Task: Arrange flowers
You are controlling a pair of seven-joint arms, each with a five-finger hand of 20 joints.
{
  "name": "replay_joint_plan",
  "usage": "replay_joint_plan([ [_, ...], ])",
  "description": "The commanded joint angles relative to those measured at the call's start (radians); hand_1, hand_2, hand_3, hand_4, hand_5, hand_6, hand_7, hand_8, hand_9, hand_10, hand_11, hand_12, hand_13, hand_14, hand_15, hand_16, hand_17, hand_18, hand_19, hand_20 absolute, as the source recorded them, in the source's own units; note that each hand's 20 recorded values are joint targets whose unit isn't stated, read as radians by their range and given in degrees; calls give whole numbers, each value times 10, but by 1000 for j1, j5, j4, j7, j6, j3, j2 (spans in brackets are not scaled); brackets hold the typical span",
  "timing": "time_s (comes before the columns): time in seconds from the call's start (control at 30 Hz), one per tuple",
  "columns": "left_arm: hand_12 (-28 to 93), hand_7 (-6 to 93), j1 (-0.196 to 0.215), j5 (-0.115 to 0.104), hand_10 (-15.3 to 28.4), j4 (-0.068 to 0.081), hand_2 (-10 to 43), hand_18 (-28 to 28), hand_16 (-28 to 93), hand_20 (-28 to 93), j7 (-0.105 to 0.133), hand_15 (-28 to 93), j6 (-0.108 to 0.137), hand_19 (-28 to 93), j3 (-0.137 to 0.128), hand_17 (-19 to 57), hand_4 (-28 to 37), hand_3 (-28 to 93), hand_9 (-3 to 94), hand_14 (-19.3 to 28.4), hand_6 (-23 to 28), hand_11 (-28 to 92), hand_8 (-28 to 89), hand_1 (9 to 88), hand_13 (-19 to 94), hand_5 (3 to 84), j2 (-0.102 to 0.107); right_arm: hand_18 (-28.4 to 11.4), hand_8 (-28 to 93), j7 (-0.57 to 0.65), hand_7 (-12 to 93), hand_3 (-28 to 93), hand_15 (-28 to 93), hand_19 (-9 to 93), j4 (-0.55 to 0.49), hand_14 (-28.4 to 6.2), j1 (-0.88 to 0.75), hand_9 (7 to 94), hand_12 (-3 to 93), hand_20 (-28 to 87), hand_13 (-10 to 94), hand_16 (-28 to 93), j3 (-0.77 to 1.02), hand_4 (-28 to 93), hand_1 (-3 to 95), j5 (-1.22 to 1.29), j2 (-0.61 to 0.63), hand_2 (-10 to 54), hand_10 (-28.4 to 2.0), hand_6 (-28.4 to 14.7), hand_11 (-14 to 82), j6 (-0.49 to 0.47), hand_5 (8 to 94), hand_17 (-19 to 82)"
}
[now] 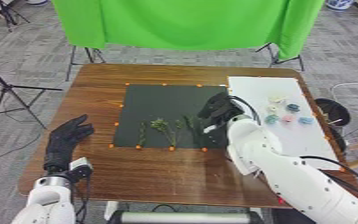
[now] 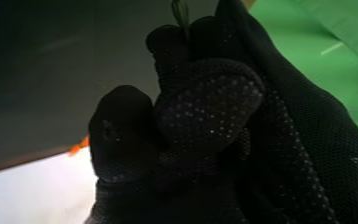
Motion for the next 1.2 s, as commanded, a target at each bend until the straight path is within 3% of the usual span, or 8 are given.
replay_joint_plan([
  [0.03,115,146,11,-5,138,10,229,130,-24,192,-10,260,-2,131,12,89,-260,693,530,169,26,232,-84,254,438,503,-8,-35,127,-3,359,610,545,767,-5,-16,2,937,269,477,937,204,13,13,554,5,20,-95,-128,-47,200,-50,737,782],
  [0.87,115,149,18,-5,138,9,229,130,-23,192,-16,262,-7,131,8,89,-259,694,530,168,23,232,-85,254,438,502,-9,-42,122,-10,376,623,525,793,-26,-20,-35,930,292,458,937,221,39,9,523,30,52,-95,-124,-42,206,-154,713,755],
  [1.2,115,151,19,-2,137,8,226,130,-23,192,-22,262,-8,131,9,89,-257,697,530,168,17,231,-86,254,438,504,-8,-59,113,-2,302,601,495,821,-26,-26,-36,886,272,432,937,254,44,26,489,29,53,-95,-132,-38,216,-190,694,728],
])
